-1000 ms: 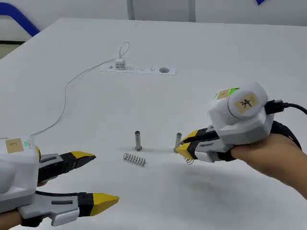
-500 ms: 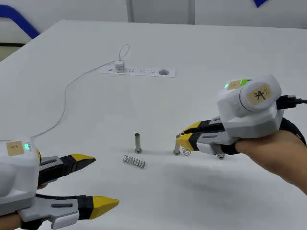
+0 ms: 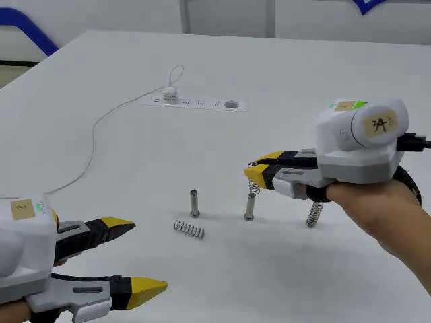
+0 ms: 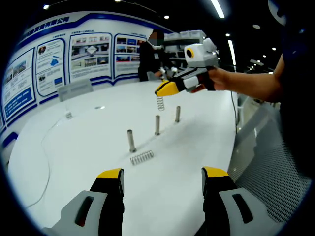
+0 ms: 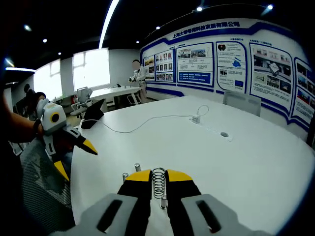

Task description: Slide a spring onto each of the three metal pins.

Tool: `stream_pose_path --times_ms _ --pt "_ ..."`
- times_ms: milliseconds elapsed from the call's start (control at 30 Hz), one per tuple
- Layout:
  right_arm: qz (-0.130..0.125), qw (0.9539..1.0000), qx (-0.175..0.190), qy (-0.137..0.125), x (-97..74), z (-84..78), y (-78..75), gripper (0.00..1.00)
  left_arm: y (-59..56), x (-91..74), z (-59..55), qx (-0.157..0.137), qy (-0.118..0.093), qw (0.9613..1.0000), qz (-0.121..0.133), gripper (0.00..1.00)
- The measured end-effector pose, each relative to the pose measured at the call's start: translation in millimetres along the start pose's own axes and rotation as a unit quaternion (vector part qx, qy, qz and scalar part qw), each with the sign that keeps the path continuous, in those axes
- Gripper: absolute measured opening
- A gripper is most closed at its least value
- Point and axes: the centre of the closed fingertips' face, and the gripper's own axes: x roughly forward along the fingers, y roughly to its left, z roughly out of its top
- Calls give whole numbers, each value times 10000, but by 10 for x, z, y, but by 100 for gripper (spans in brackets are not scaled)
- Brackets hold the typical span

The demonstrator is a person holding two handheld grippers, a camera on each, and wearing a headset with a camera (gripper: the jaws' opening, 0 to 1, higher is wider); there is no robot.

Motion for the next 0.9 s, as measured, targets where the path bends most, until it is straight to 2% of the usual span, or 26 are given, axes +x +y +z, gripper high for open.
stream_pose_path --times_ms 400,900 --pt "-198 9997 74 -125 109 -106 -115 12 6 2 -6 -11 6 10000 3 65" --pt "-179 9996 202 -124 147 -214 -110 12 24 2 -20 -39 24 10000 31 65"
